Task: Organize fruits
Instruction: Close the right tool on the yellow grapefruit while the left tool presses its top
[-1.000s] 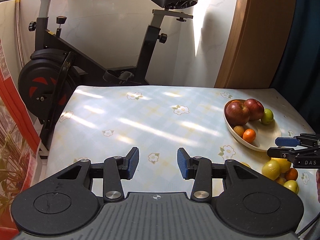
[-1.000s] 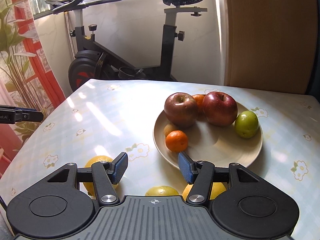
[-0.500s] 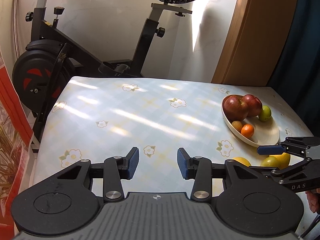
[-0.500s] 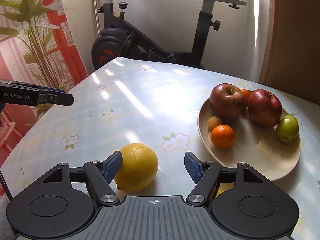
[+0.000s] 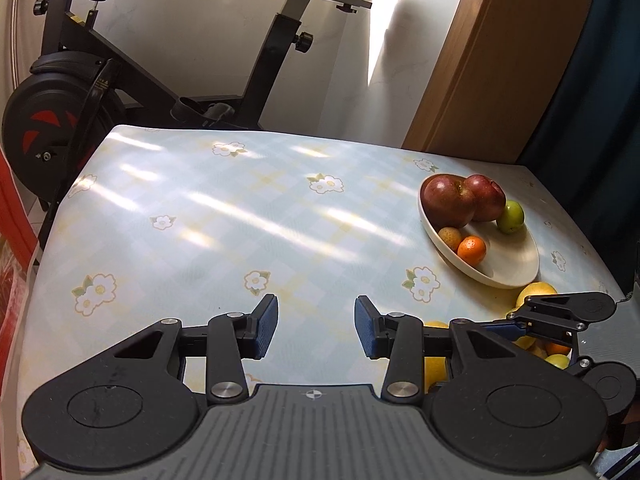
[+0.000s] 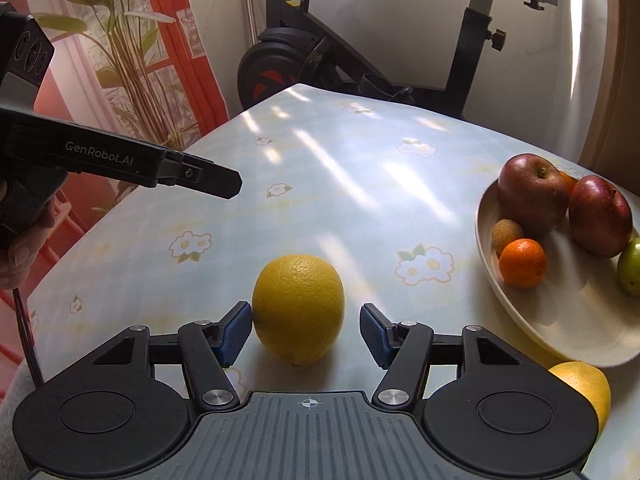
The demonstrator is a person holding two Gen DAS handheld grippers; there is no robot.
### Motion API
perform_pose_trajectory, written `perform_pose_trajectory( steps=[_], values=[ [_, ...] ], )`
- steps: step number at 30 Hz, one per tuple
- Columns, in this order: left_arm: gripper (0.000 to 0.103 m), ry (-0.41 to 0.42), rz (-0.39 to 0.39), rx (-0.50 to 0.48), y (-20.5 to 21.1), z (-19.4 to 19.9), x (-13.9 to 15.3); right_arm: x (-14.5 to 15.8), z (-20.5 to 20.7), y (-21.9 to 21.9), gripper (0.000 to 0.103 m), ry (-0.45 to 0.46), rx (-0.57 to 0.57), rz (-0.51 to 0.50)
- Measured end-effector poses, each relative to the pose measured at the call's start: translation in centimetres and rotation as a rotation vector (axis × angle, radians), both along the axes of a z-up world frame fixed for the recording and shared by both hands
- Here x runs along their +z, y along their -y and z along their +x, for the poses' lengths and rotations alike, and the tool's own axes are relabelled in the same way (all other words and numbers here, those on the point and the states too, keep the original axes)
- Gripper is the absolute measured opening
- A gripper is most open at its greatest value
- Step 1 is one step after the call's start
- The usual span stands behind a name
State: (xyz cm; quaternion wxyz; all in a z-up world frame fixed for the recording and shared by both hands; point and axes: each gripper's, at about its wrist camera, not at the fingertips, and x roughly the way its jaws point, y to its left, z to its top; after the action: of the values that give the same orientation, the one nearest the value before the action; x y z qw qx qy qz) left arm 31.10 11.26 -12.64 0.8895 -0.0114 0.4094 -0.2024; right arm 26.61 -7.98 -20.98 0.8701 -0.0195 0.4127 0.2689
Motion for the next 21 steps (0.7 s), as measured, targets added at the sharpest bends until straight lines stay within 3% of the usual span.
perform_pose_trajectory(
  steps=[1,12,21],
  values=[
    [0.044,-0.011,-0.004,-0.011,0.2,0.0,-0.1,0.1,-0.2,-0.2,0.045,0.005,0.009,-0.006],
    [0.044,-0.12,-0.127,-0.124,2.2,-0.5,-2.2,0.0,-1.4,0.7,0.043,0.012,0.056,-0.032],
    [0.043,-0.143,-0.191,-0.175,3.0,-0.8,-2.6,-0.7,-1.5,0.9,0.044,-0.01,0.035,-0.045]
  ],
)
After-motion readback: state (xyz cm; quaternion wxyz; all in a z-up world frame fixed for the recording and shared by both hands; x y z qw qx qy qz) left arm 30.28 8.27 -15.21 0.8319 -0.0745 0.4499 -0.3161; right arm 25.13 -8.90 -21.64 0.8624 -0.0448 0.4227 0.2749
